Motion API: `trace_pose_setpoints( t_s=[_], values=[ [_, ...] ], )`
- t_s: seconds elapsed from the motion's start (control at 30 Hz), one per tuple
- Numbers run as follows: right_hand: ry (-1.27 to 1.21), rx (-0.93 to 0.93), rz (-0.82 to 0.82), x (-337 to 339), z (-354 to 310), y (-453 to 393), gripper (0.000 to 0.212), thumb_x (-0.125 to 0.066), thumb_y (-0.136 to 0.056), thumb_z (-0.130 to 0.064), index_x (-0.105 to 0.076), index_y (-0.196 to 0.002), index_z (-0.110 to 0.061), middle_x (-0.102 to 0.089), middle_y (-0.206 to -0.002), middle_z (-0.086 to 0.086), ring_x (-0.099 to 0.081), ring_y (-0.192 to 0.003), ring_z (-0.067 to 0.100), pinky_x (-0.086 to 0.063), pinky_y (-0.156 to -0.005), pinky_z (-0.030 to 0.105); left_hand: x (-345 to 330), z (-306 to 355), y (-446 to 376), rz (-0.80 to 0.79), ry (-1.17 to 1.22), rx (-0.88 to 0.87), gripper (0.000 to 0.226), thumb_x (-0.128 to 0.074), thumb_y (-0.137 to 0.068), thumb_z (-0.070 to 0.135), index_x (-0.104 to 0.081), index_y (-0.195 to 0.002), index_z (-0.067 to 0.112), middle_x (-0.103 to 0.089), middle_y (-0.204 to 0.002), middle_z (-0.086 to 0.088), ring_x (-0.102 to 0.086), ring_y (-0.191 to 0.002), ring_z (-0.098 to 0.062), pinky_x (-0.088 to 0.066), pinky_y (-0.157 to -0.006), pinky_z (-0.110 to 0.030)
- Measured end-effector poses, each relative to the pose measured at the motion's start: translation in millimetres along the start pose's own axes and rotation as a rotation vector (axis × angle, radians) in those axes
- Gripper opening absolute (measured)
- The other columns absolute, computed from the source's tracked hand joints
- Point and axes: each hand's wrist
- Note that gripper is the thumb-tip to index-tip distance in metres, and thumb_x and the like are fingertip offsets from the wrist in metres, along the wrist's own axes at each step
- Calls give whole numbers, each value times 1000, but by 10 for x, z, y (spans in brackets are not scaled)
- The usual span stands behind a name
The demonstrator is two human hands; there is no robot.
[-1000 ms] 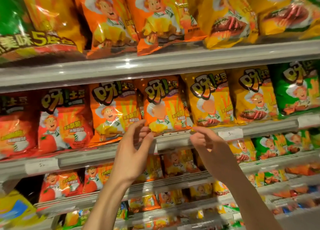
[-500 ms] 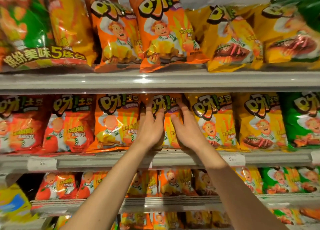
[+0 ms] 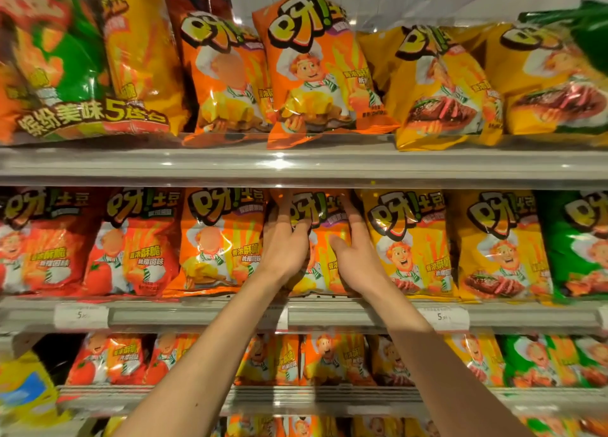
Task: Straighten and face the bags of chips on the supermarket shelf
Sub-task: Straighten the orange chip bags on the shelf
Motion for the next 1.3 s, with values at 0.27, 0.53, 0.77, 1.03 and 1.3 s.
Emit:
trace_pose_setpoints(
  t_s=[0.27, 0.53, 0.77, 1.03, 1.3],
  values=[
    [35, -29, 11, -24, -91, -157, 65, -54, -98, -37, -23, -156, -35, -26, -162, -1, -23, -149, 21, -23, -120, 38, 14, -10, 12, -47, 18, -39, 60, -33, -89, 69, -10, -144, 61, -60, -129, -24, -59, -116, -45, -49, -99, -58],
    [42, -77, 43, -51, -150, -115, 68, -48, -101, -35, -13, -159, -29, -23, -163, 5, -22, -149, 26, -23, -120, 40, -6, -98, -18, -34, 53, -46, 80, -39, -86, 78, 7, -148, 59, -61, -127, -27, -61, -114, -44, -52, -95, -56],
    [41, -209, 14, -101, 34, 120, 78, -43, -100, -52, -7, -159, -17, -19, -165, 3, -20, -150, 22, -21, -120, 38, 17, -138, 232, -97, 201, 82, 82, -40, -100, 58, -7, -160, 12, -29, -161, -8, -30, -147, -26, -27, -115, -40],
    [-14, -251, 66, -108, -34, -73, 88, -58, -82, -67, -34, -147, -13, -53, -140, 7, -52, -129, 27, -43, -107, 46, 32, -25, -47, -78, 212, 161, 57, -49, -99, 43, -38, -141, 5, -56, -111, -3, -59, -97, -22, -50, -91, -40],
    [-26, -272, 42, -78, -50, -152, 76, -64, -77, -66, -47, -134, -18, -64, -121, 1, -62, -112, 24, -51, -98, 44, 69, 38, -114, -133, 246, 190, 57, -50, -95, 49, -53, -140, 15, -44, -126, 2, -50, -110, -18, -41, -88, -33]
  ],
)
Point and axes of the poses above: each hand's wrist, its own y-axis away from the middle knuckle, its own x-axis out of the back of the hand, z = x × y
